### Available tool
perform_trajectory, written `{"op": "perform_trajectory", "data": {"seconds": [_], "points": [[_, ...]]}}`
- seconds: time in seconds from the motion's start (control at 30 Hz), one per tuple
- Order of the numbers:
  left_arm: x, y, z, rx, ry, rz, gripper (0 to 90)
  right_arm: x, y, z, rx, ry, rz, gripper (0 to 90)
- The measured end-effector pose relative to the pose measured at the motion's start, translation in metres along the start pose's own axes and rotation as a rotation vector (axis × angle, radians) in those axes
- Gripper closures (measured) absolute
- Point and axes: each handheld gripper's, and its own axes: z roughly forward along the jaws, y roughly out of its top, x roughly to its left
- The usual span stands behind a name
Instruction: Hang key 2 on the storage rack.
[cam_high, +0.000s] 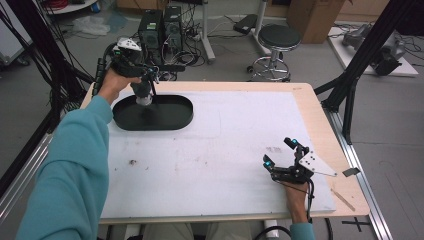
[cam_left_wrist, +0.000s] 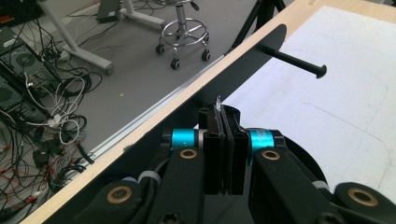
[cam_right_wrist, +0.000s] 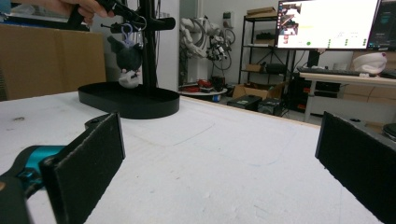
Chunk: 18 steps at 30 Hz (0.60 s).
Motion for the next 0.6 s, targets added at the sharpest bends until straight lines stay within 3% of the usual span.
{"op": "perform_trajectory", "data": {"seconds": [0.3,0.4,0.47,0.57,0.6], "points": [[0.000,0.002,-0.004,-0.027,0.038,-0.004,77.4,0.000,0.000,0.000,0.001,-0.003,-0.007,0.6],[-0.001,0.003,-0.007,-0.054,0.054,-0.003,66.5,0.000,0.000,0.000,0.004,-0.004,-0.004,0.6],[-0.001,0.004,-0.009,-0.091,0.071,-0.019,46.0,0.000,0.000,0.000,0.005,-0.004,-0.002,0.6],[-0.006,0.006,-0.010,-0.137,0.092,-0.019,5.6,0.000,-0.001,0.000,0.008,-0.008,0.001,0.6],[-0.008,0.005,-0.014,-0.182,0.090,-0.031,1.7,0.000,-0.001,0.000,0.008,-0.009,0.006,0.6]]}}
